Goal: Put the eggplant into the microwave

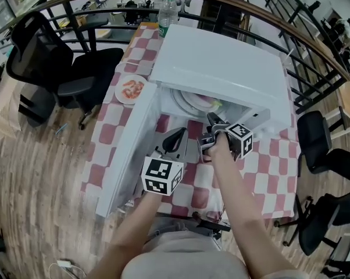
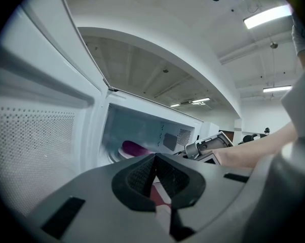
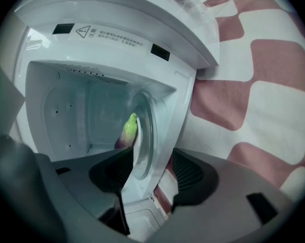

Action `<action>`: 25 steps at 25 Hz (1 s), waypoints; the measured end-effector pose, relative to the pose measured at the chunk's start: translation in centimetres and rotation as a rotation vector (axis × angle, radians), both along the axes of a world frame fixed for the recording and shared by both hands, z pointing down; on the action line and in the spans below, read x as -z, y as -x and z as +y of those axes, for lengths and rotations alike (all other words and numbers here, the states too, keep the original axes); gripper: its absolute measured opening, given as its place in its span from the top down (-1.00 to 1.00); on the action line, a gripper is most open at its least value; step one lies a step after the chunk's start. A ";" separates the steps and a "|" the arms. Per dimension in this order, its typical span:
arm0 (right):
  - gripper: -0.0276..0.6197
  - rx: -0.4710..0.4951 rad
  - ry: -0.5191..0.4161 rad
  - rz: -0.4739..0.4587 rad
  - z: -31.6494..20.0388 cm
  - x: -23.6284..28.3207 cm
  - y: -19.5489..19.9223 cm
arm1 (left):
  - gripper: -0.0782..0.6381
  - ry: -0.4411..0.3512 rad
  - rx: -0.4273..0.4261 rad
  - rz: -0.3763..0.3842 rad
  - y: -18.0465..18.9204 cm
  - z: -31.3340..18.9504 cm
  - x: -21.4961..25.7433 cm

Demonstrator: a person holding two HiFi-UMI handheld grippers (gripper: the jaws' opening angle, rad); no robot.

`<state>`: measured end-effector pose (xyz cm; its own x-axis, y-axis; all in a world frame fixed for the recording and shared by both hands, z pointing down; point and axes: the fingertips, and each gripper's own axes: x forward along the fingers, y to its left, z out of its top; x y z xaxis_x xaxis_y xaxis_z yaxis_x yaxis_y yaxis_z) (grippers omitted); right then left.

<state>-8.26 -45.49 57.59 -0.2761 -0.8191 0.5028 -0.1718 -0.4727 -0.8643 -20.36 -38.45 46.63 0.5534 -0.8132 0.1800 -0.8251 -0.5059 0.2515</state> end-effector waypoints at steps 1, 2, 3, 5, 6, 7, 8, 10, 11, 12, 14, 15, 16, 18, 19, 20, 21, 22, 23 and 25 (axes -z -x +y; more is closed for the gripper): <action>0.15 0.005 -0.008 -0.006 0.2 0.3 0.2 | 0.79 0.001 -0.002 -0.001 -0.1 0.0 0.0; 0.15 0.013 -0.017 -0.012 0.4 0.6 0.4 | 0.79 0.003 -0.004 -0.001 -0.1 0.0 0.0; 0.15 0.021 -0.026 -0.016 0.6 0.9 0.6 | 0.79 0.007 -0.004 0.000 -0.2 0.0 0.0; 0.15 0.037 -0.043 -0.018 1.2 1.4 0.7 | 0.79 0.012 -0.005 0.004 -0.4 0.1 0.0; 0.15 0.046 -0.051 -0.019 1.4 1.6 0.7 | 0.79 0.013 -0.005 0.005 -0.5 0.2 0.0; 0.15 0.055 -0.060 -0.023 1.6 1.8 0.8 | 0.79 0.013 -0.005 0.004 -0.6 0.3 0.0; 0.15 0.064 -0.071 -0.027 1.8 2.1 0.8 | 0.79 0.013 -0.005 0.002 -0.7 0.3 0.1; 0.15 0.082 -0.100 -0.037 2.3 2.8 1.0 | 0.79 0.014 0.000 -0.002 -0.8 0.5 0.1; 0.16 0.091 -0.117 -0.044 2.6 3.2 1.2 | 0.79 0.014 0.004 -0.005 -0.8 0.5 0.1; 0.16 0.100 -0.132 -0.047 3.0 3.5 1.3 | 0.79 0.012 0.008 -0.012 -0.7 0.6 0.2; 0.18 0.119 -0.159 -0.033 3.7 4.2 1.4 | 0.79 0.003 0.015 -0.029 -0.7 0.7 0.6; 0.19 0.129 -0.173 -0.024 4.0 4.6 1.4 | 0.79 -0.002 0.017 -0.035 -0.8 0.7 0.8; 0.20 0.138 -0.188 -0.020 4.2 5.0 1.4 | 0.79 -0.006 0.018 -0.038 -0.9 0.7 1.1; 0.24 0.151 -0.217 -0.017 4.7 6.0 1.4 | 0.79 -0.009 0.019 -0.042 -1.1 0.8 1.5; 0.28 0.158 -0.232 -0.011 5.0 6.5 1.4 | 0.79 -0.009 0.021 -0.043 -1.1 0.9 1.6; 0.34 0.165 -0.248 -0.002 5.3 6.9 1.4 | 0.79 -0.007 0.024 -0.044 -1.2 1.0 1.8; 0.45 0.174 -0.262 0.009 5.6 7.3 1.3 | 0.79 -0.006 0.028 -0.044 -1.2 1.0 1.9; 0.55 0.183 -0.275 0.021 6.0 7.7 1.2 | 0.79 -0.005 0.031 -0.044 -1.3 1.1 2.0; 0.65 0.192 -0.284 0.032 6.4 8.0 1.1 | 0.79 -0.005 0.034 -0.044 -1.5 1.1 2.2; 0.77 0.210 -0.300 0.048 7.2 8.6 0.8 | 0.79 -0.006 0.039 -0.043 -1.8 1.3 2.5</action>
<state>-9.01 -38.28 49.03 -0.4354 -0.8601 0.2657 -0.2819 -0.1500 -0.9476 -18.58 -37.17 44.14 0.5133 -0.8351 0.1979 -0.8542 -0.4748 0.2120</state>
